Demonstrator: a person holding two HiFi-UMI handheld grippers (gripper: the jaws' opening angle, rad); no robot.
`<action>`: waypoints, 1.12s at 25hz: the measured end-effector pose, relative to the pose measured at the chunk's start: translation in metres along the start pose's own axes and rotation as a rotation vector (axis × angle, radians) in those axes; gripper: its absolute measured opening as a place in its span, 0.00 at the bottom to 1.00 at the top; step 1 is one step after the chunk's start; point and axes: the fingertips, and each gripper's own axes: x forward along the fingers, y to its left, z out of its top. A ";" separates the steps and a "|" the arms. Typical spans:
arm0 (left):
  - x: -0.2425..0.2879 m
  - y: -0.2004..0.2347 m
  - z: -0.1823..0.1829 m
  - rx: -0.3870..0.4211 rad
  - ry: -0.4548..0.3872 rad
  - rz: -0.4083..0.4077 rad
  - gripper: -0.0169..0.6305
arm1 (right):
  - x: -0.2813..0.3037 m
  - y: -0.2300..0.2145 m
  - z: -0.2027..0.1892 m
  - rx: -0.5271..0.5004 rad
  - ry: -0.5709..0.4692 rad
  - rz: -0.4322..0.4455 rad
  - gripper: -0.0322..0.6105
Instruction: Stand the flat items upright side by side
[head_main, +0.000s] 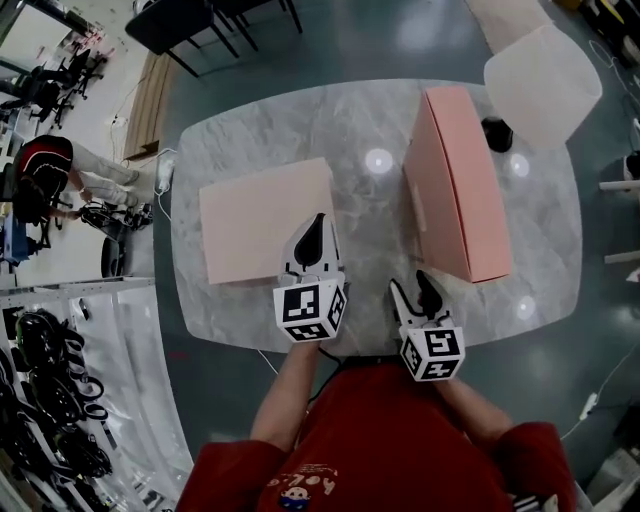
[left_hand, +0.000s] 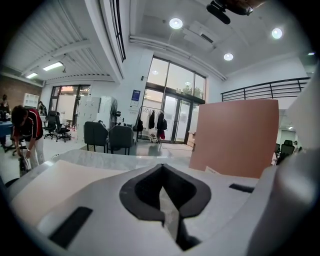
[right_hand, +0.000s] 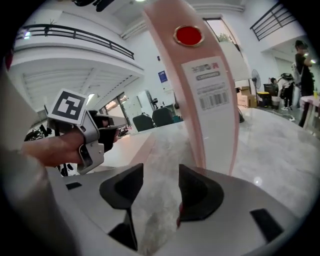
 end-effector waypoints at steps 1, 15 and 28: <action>-0.003 0.003 0.002 0.001 -0.001 0.010 0.03 | 0.003 0.007 0.004 -0.010 -0.003 0.016 0.37; -0.033 0.084 0.011 0.006 0.009 0.187 0.03 | 0.067 0.069 0.066 -0.077 -0.096 0.144 0.17; -0.041 0.150 0.018 0.030 0.073 0.293 0.03 | 0.120 0.093 0.109 -0.097 -0.162 0.186 0.21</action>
